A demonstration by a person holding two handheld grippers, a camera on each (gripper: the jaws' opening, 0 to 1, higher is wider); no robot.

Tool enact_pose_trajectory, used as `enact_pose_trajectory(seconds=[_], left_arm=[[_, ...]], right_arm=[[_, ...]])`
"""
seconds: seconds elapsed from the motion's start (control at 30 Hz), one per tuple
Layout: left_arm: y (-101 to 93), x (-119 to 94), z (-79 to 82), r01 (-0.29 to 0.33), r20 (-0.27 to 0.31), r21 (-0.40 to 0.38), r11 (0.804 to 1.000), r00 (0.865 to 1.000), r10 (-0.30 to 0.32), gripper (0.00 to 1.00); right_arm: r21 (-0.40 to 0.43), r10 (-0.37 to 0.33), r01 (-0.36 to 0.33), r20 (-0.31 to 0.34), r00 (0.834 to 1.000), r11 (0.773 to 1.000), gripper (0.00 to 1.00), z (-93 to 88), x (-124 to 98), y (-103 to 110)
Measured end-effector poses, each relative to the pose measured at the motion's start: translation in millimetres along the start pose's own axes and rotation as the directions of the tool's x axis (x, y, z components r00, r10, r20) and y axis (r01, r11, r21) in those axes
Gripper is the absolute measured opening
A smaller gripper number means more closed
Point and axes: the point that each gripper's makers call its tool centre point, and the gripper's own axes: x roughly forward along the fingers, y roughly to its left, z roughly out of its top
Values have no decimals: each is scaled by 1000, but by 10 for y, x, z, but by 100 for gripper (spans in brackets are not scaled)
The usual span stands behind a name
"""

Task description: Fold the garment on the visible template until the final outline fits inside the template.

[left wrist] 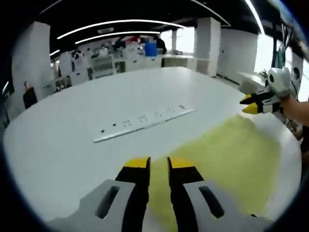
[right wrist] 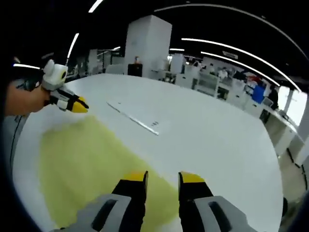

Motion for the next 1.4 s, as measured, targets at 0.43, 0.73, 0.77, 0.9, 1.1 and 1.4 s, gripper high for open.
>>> enact_pose_trajectory(seconds=[0.43, 0.73, 0.77, 0.9, 1.1, 1.4], left_arm=[[-248, -447, 189, 124, 81, -147, 981, 990, -113, 46], [-391, -763, 171, 163, 88, -155, 974, 985, -151, 58], [-408, -806, 153, 168, 86, -157, 973, 984, -156, 59], [-439, -931, 55, 174, 74, -155, 972, 984, -164, 60], [-482, -1057, -82, 180, 64, -162, 970, 983, -171, 61], [-489, -1204, -263, 168, 52, -179, 969, 986, -161, 59]], right_arm=[[168, 46, -56, 63, 997, 984, 46, 57, -445, 167], [211, 65, -81, 83, 994, 974, 59, 53, -769, 304], [215, 67, -84, 84, 994, 973, 59, 45, -792, 313], [233, 69, -86, 80, 994, 969, 61, -40, -899, 372], [251, 69, -85, 71, 995, 964, 61, -160, -992, 444], [269, 63, -84, 87, 994, 959, 61, -209, -1151, 532]])
